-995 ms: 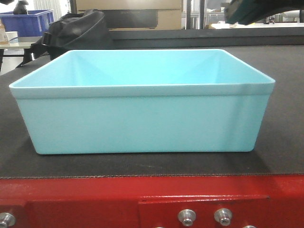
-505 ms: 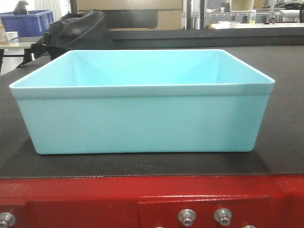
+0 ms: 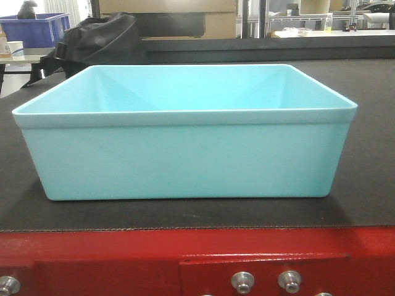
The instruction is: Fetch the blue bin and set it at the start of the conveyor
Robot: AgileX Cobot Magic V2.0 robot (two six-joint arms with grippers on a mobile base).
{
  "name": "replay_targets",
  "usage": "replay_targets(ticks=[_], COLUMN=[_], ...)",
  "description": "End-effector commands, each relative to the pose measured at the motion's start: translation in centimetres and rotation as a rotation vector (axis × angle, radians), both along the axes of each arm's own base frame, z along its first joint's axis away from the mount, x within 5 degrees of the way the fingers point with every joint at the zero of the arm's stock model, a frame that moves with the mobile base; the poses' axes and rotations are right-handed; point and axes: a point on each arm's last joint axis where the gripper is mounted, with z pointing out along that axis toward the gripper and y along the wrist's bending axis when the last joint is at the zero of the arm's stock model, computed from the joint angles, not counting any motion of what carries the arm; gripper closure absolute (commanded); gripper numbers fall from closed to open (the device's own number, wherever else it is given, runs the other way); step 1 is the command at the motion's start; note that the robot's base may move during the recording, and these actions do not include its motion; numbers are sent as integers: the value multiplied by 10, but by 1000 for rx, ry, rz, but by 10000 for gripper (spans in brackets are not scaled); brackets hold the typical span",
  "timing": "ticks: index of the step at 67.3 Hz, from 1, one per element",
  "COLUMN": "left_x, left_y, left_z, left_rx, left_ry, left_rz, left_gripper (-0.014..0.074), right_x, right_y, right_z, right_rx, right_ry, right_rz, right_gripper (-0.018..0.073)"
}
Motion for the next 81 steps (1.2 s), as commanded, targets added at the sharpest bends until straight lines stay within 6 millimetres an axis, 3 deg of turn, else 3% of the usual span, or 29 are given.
replay_targets(ticks=[1, 31, 39, 49, 63, 81], left_x=[-2, -2, -2, -2, -2, -2], left_y=[0, 0, 0, 0, 0, 0], left_z=[1, 1, 1, 1, 1, 1], left_rx=[-6, -6, -6, -6, -6, -6], left_ry=[-12, -12, -12, -12, -12, -12], left_rz=[-9, -9, -9, -9, -9, -9], left_gripper=[707, 707, 707, 707, 707, 707], right_x=[-2, -1, -3, -12, -25, -39], right_y=[1, 0, -3, -21, -48, -57], right_z=[3, 0, -5, -13, -45, -91], right_rx=[-1, -17, -108, -272, -178, -184], right_ry=[-41, -17, -54, -155, -92, -64], right_rz=[23, 2, -16, -146, -414, -537], right_gripper=[725, 725, 725, 725, 725, 725])
